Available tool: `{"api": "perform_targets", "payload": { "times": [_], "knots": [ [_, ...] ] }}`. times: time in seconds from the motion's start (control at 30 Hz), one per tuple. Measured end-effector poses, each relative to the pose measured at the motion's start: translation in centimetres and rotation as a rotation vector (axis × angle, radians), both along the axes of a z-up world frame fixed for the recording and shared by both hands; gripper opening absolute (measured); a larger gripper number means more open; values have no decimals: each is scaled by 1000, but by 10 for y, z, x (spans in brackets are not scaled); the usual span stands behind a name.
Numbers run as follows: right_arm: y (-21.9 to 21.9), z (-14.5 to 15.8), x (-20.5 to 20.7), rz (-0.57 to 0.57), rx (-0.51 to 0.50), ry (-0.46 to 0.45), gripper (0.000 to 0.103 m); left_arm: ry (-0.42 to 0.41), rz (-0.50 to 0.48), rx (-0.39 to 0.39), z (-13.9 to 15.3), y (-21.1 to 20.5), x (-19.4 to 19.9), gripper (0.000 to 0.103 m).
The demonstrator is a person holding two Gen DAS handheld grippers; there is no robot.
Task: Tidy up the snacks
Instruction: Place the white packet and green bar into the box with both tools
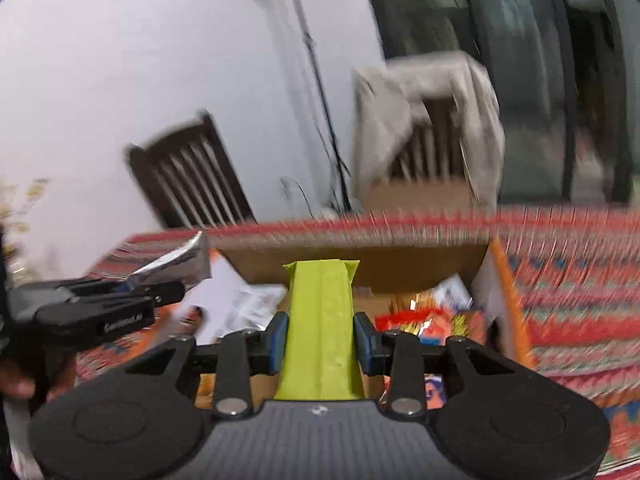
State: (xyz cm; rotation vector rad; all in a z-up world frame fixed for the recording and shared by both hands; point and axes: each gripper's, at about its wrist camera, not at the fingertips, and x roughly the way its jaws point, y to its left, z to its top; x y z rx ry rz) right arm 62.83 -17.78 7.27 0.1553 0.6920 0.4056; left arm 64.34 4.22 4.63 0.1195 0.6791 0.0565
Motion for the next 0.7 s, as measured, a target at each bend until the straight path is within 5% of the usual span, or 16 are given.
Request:
{"api": "perform_targets", "payload": {
  "times": [0.1, 0.17, 0.2, 0.3, 0.43, 0.7],
  "knots": [
    [19, -28, 35, -58, -70, 69, 34, 47, 8, -10, -14, 0, 11, 26],
    [28, -42, 46, -101, -142, 75, 40, 57, -17, -2, -18, -5, 8, 54],
    [29, -46, 47, -118, -173, 80, 53, 48, -24, 1, -18, -4, 7, 57],
    [30, -49, 42, -114, -177, 86, 67, 45, -36, -18, -15, 0, 1, 59],
    [25, -41, 33, -115, -190, 44, 69, 43, -26, -89, 1, 18, -3, 59],
    [-1, 28, -15, -88, -174, -102, 76, -64, -48, -93, 67, 25, -60, 68]
  ]
}}
